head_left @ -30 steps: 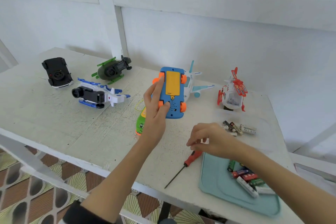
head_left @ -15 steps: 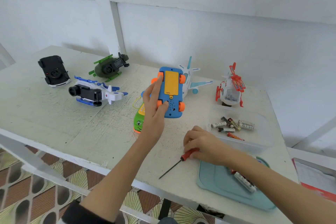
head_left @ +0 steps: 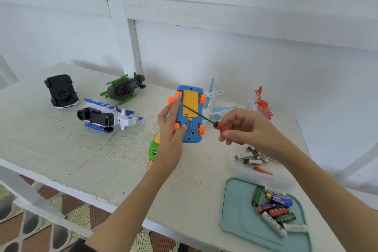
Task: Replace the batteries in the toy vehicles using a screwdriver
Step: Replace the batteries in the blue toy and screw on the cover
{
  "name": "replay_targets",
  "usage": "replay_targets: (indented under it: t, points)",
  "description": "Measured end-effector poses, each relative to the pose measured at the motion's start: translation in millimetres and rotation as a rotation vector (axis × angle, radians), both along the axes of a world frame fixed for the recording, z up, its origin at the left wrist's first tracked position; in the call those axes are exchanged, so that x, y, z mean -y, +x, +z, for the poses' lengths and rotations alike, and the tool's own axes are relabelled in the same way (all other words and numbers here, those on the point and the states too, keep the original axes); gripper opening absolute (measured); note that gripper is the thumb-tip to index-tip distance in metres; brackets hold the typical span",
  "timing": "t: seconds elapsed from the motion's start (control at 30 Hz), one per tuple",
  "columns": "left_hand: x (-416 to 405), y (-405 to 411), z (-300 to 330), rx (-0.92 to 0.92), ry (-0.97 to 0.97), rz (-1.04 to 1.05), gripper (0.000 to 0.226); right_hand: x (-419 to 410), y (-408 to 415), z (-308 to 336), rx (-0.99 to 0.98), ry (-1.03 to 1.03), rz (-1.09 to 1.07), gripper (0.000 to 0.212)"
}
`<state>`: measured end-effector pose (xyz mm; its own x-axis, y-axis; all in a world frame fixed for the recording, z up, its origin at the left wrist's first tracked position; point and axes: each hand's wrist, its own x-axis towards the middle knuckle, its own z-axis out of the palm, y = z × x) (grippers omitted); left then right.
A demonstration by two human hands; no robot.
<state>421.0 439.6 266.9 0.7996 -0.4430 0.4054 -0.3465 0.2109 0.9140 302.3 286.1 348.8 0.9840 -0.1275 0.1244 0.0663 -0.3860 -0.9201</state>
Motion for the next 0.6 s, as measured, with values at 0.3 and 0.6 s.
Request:
replay_targets:
  t: [0.3, 0.6]
  points:
    - [-1.3, -0.6, 4.1, 0.006, -0.020, 0.000, 0.063, 1.8, 6.3, -2.1, 0.091, -0.141, -0.276, 0.007]
    - [-1.8, -2.5, 8.6, -0.004, -0.036, -0.022, 0.062, 3.4, 3.7, -4.8, 0.086, -0.200, -0.364, 0.008]
